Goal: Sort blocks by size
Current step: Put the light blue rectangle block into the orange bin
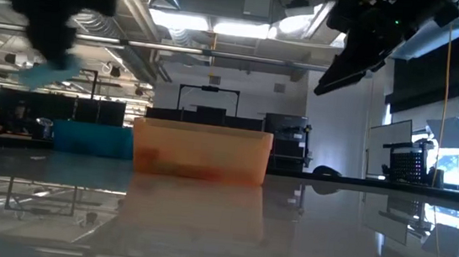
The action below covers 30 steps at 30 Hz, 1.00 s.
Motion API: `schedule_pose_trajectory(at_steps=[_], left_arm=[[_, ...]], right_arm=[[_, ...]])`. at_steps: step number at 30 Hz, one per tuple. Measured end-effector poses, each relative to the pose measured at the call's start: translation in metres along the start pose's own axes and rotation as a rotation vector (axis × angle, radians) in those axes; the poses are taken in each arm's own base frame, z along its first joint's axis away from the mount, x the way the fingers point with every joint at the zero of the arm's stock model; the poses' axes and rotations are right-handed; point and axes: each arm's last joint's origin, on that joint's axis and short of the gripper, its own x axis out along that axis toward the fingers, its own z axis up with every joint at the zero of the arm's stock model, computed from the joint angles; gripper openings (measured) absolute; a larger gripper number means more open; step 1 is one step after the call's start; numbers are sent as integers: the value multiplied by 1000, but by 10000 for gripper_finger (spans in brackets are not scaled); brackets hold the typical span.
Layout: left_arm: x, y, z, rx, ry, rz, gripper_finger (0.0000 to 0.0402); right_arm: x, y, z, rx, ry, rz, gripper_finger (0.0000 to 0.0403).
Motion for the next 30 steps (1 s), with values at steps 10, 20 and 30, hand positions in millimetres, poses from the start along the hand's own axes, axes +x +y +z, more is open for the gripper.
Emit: schedule_pose_trajectory(at_steps=[10,20,30], left_arm=[[1,11,55,183,-328,0,123],[44,24,89,291,-367,98,124],[91,40,104,289,-319,173,124]], right_arm=[[0,0,1,1,-12,-2,289],[0,0,2,0,-20,-1,289],[0,0,2,-5,-24,-1,289]])
